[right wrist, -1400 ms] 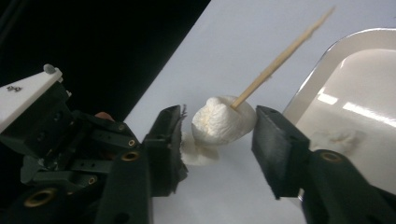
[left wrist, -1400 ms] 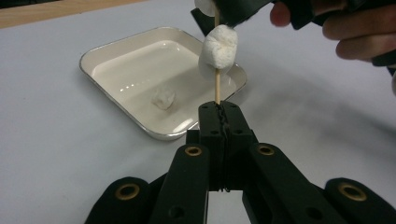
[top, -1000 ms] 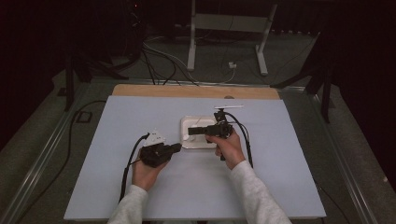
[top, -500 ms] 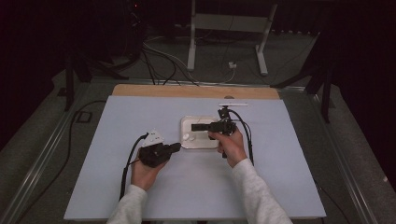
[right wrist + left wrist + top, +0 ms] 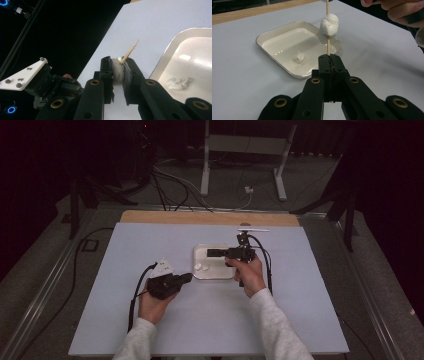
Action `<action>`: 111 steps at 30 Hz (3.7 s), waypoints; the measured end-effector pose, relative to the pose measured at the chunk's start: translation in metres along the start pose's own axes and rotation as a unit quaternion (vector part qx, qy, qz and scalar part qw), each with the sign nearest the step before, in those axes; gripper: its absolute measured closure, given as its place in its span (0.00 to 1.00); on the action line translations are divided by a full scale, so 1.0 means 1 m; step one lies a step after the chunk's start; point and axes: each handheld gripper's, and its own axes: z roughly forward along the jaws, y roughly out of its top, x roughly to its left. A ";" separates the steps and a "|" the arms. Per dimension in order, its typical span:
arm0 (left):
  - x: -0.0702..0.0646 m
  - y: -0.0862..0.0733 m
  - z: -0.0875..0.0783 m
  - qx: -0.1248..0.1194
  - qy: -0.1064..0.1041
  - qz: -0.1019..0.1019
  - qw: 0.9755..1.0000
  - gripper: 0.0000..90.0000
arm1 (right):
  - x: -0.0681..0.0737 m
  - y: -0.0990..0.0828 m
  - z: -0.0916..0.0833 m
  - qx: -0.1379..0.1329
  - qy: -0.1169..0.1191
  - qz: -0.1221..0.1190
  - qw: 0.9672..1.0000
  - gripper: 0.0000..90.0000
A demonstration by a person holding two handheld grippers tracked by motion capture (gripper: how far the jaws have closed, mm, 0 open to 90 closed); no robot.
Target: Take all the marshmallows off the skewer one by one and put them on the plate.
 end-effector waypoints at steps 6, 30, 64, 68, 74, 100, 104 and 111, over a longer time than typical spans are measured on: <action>-0.002 0.000 0.001 0.001 0.002 -0.006 1.000 1.00 | 0.003 -0.002 0.003 0.005 -0.008 -0.019 1.000 0.84; -0.001 0.001 0.000 -0.015 0.003 -0.021 1.000 1.00 | 0.009 -0.009 0.020 0.001 0.010 -0.004 1.000 0.91; 0.002 -0.009 -0.013 -0.013 0.006 -0.006 1.000 1.00 | 0.008 0.014 0.000 -0.049 0.009 0.001 0.999 0.93; 0.014 -0.018 -0.023 -0.014 0.020 -0.030 0.999 1.00 | 0.000 0.024 -0.020 -0.037 -0.020 -0.018 0.999 0.93; 0.013 -0.013 -0.024 -0.024 0.022 -0.032 0.999 1.00 | -0.004 0.017 -0.014 0.003 -0.074 -0.051 0.996 0.92; 0.003 -0.008 0.011 0.039 -0.017 -0.007 0.999 1.00 | -0.011 0.003 0.011 0.101 -0.186 -0.117 0.970 0.51; 0.002 -0.008 0.013 0.044 -0.023 -0.004 0.999 1.00 | -0.012 0.004 0.010 0.098 -0.188 -0.122 0.970 0.48; 0.005 -0.009 0.016 0.058 -0.009 -0.013 0.998 1.00 | -0.010 0.003 0.007 0.095 -0.175 -0.127 0.972 0.47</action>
